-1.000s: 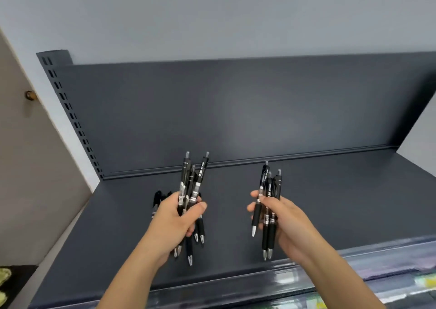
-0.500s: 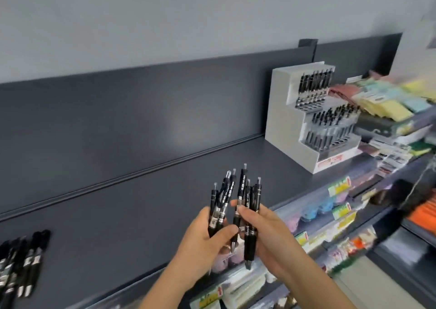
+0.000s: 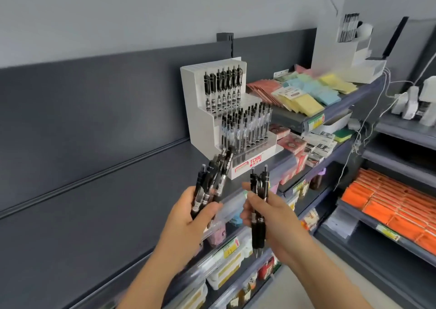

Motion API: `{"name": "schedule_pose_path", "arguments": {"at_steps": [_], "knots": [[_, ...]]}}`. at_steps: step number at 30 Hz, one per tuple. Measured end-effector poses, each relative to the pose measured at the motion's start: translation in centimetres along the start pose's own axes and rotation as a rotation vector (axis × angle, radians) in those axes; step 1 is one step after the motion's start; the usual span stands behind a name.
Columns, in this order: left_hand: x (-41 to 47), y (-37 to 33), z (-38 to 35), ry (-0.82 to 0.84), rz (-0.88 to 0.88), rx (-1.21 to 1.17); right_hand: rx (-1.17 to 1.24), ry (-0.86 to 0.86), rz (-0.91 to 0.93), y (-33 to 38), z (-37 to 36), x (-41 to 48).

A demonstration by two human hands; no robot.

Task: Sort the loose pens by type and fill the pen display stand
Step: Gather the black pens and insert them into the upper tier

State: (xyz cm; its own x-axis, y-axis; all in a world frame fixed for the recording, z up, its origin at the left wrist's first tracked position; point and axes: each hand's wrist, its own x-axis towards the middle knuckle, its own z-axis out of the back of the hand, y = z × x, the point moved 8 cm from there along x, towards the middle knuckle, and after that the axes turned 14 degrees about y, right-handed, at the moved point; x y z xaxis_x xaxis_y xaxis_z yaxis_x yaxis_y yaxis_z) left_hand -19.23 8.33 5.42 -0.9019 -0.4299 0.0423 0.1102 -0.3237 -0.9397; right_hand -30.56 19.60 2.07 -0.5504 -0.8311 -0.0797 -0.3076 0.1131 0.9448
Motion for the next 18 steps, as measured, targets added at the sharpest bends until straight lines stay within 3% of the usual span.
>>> {"name": "schedule_pose_path", "arguments": {"at_steps": [7, 13, 18], "knots": [[7.4, -0.8, 4.0, -0.263, -0.087, -0.092, -0.017, -0.044, 0.188, 6.6, 3.2, 5.9], [13.1, -2.0, 6.5, -0.34, -0.104, -0.094, -0.061, -0.051, 0.284, 13.2, 4.1, 12.2], [16.0, -3.1, 8.0, -0.39, -0.11, -0.039, -0.254, -0.178, 0.393, 18.3, 6.3, 15.3]]}}
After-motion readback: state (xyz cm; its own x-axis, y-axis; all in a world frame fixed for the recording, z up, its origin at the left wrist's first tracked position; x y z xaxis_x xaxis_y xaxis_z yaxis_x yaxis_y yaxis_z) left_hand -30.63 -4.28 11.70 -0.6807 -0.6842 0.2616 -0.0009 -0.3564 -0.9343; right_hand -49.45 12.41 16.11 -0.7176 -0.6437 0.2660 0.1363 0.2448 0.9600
